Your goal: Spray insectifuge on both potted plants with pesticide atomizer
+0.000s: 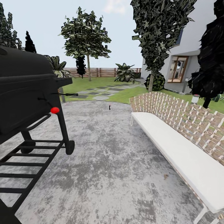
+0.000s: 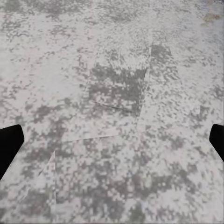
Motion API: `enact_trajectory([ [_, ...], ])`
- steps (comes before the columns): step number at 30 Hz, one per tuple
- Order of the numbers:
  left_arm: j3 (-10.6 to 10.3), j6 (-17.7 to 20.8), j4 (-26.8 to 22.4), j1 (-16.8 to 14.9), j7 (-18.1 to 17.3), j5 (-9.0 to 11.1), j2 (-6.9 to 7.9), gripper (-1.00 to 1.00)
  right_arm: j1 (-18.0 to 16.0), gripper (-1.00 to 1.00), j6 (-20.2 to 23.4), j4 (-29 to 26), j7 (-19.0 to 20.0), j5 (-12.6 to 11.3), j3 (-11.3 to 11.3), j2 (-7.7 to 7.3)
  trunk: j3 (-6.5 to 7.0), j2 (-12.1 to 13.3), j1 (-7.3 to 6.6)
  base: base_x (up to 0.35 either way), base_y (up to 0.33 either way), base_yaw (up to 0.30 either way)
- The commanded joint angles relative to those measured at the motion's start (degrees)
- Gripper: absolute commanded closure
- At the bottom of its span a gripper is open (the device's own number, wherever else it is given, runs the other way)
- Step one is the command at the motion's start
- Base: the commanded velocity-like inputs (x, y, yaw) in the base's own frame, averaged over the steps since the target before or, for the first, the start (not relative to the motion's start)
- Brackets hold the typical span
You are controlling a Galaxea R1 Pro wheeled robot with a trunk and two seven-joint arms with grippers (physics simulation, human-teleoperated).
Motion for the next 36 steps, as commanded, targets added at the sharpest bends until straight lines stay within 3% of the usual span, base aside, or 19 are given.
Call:
enact_trajectory([
  [1,0.2,-0.2,0.1,0.0,0.0,0.0,-0.02,-1.0,0.0,-1.0,-0.2,0.0,0.0,0.0,0.0,0.0,-0.06,0.0,0.02,0.338,0.0,0.058],
  [36,0.2,-0.2,0.1,0.0,0.0,0.0,0.02,-1.0,0.0,-1.0,-0.2,0.1,0.0,0.0,0.3,0.01,-0.06,0.0,0.02,0.338,-0.054,0.003],
])
